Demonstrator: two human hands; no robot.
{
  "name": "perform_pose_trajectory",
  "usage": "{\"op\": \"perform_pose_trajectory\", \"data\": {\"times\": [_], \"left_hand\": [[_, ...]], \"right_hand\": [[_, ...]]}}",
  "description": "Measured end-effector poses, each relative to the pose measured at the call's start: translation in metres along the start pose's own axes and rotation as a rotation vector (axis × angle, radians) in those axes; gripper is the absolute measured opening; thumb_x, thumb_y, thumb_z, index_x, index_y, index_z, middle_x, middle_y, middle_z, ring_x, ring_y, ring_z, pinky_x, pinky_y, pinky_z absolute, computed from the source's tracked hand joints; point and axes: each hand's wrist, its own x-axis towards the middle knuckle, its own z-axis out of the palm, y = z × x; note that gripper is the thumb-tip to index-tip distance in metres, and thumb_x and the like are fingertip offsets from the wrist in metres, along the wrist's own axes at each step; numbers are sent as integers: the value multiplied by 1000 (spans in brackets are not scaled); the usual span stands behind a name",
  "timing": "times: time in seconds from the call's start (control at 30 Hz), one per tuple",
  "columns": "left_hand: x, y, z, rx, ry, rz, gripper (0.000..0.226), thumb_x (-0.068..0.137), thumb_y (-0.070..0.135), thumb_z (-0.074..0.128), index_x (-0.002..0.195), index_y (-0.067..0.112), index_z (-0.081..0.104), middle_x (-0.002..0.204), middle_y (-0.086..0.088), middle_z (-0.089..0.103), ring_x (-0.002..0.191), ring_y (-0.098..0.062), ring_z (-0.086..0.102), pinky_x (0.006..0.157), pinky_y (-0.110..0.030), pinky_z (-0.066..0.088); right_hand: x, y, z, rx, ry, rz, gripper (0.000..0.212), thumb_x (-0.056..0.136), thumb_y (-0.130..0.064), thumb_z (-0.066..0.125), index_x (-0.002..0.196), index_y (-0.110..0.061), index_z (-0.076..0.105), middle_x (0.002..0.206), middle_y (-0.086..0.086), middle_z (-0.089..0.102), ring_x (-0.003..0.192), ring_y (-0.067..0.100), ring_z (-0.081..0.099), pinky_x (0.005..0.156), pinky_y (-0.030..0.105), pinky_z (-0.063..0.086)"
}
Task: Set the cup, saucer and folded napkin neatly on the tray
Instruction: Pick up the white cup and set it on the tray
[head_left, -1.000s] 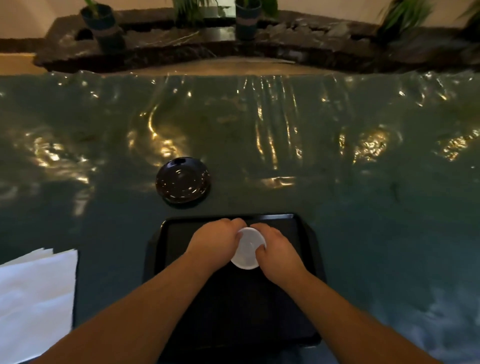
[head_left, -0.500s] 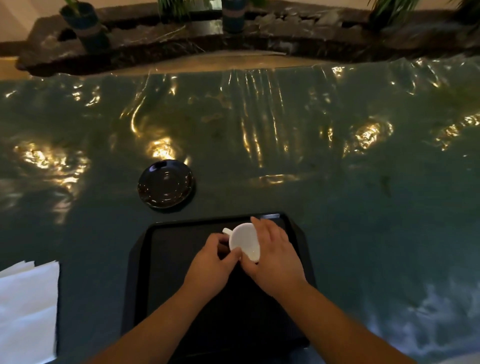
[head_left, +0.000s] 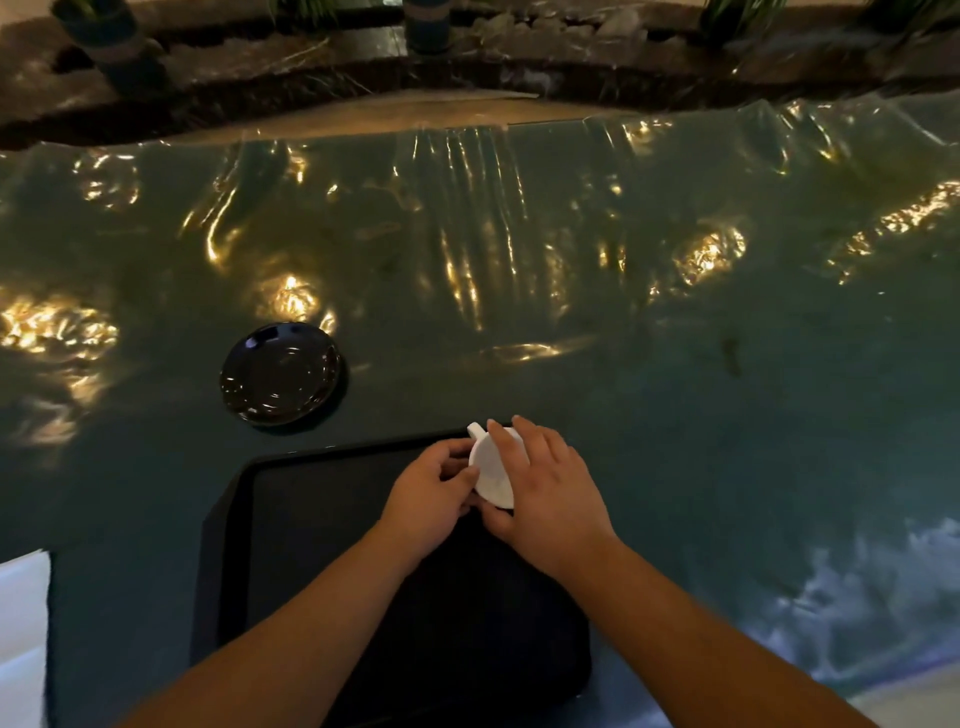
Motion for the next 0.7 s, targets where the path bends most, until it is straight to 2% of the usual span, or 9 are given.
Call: {"op": "perform_pose_trajectory", "data": {"times": [0.07,0.17,0.27,0.37,0.47,0.53,0.63,0.7], "left_hand": [[4,3,7,26,37,2,22,99,22,65,120,27,66,102,5,77,87,-11,76,80,-34,63],[10,6,15,48,88,-6,14,97,25,68,111,24,66,95,2,77,83,-14,76,85,-43,63],[14,5,18,74,111,-9,11,97,29,68,107,26,66,95,3,77,82,-12,76,85,-44,63],[13,2,18,66,117,-26,15,98,31,67,111,24,65,97,4,76,80,-10,76,84,-42,64],[11,2,16,75,113,-32,19,98,36,67,113,24,66,97,6,75,77,-8,76,83,-42,64],[10,6,9,160,149,-6,19,95,47,66,105,31,66,94,8,74,75,-7,75,80,-42,63],[12,17,-25,333,276,56,21,92,55,63,96,35,65,87,9,71,77,-10,71,75,-41,60],[16,23,-61,418,395,110,21,93,54,62,98,33,65,89,10,70,83,-12,69,76,-38,57]], "right_hand": [[-4,6,-2,32,25,21,81,89,-63,56,155,-24,31,154,8,44,135,29,44,109,45,44],[-8,17,-3,90,89,122,82,84,-66,60,149,-20,41,140,4,53,120,24,52,99,42,50],[-13,25,-3,141,77,286,88,82,-73,62,149,-19,42,134,0,53,118,20,52,97,37,50],[-16,29,-1,166,16,337,85,85,-73,59,151,-23,41,133,-2,52,119,17,51,97,33,49],[-15,26,-2,121,16,335,84,88,-73,53,152,-21,40,132,-1,54,117,18,51,98,35,48],[-11,22,-9,93,94,324,81,89,-69,54,151,-18,42,132,1,54,118,21,50,100,39,46],[14,0,-19,126,188,216,67,91,-59,56,145,-19,50,130,0,57,116,21,50,101,40,44],[39,-28,-21,139,163,93,63,93,-57,56,142,-19,53,128,1,58,116,21,51,102,38,45]]}}
